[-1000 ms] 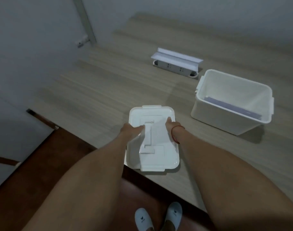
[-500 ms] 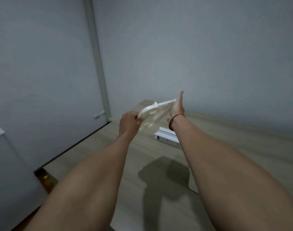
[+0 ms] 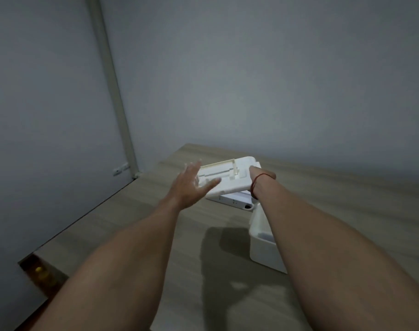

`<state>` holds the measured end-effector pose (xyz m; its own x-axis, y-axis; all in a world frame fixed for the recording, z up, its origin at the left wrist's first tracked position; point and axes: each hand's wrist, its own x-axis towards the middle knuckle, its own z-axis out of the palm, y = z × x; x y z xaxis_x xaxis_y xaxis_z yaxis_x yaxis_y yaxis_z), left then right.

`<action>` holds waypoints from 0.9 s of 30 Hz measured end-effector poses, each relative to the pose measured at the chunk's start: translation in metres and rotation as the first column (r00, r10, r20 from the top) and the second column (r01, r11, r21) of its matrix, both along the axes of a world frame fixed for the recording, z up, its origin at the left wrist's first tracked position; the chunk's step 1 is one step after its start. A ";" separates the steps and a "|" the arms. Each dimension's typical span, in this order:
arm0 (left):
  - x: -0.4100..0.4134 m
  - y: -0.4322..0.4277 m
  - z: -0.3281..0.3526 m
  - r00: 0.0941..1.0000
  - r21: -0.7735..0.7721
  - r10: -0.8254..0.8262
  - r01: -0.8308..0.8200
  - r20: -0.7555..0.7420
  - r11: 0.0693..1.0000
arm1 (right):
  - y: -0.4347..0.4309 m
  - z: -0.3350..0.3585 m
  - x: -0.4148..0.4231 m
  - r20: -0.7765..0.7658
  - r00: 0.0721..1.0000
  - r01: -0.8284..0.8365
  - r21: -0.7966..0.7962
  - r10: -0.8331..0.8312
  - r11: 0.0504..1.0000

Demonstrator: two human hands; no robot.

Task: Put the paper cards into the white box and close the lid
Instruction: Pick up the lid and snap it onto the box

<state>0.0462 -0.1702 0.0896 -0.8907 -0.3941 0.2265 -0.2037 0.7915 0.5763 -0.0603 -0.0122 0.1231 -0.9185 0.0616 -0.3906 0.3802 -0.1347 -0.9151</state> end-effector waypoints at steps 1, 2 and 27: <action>-0.007 0.001 -0.001 0.999 0.012 0.046 -0.046 -0.006 0.999 | 0.008 -0.003 -0.004 0.003 1.000 0.023 -0.014 -0.023 1.000; -0.013 0.001 -0.001 0.996 0.007 0.093 -0.093 -0.008 0.996 | 0.015 -0.005 -0.008 0.004 0.999 0.038 -0.029 -0.038 0.999; -0.157 0.136 -0.090 0.935 0.515 0.193 -0.327 0.297 0.793 | 0.195 -0.110 -0.080 0.006 0.951 0.269 0.471 -0.308 0.840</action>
<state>-0.1108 -0.0343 -0.0001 -0.7351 -0.6150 -0.2853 -0.5277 0.2550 0.8102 -0.1399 0.1827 0.0126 -0.7983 0.5093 -0.3213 0.4632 0.1783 -0.8681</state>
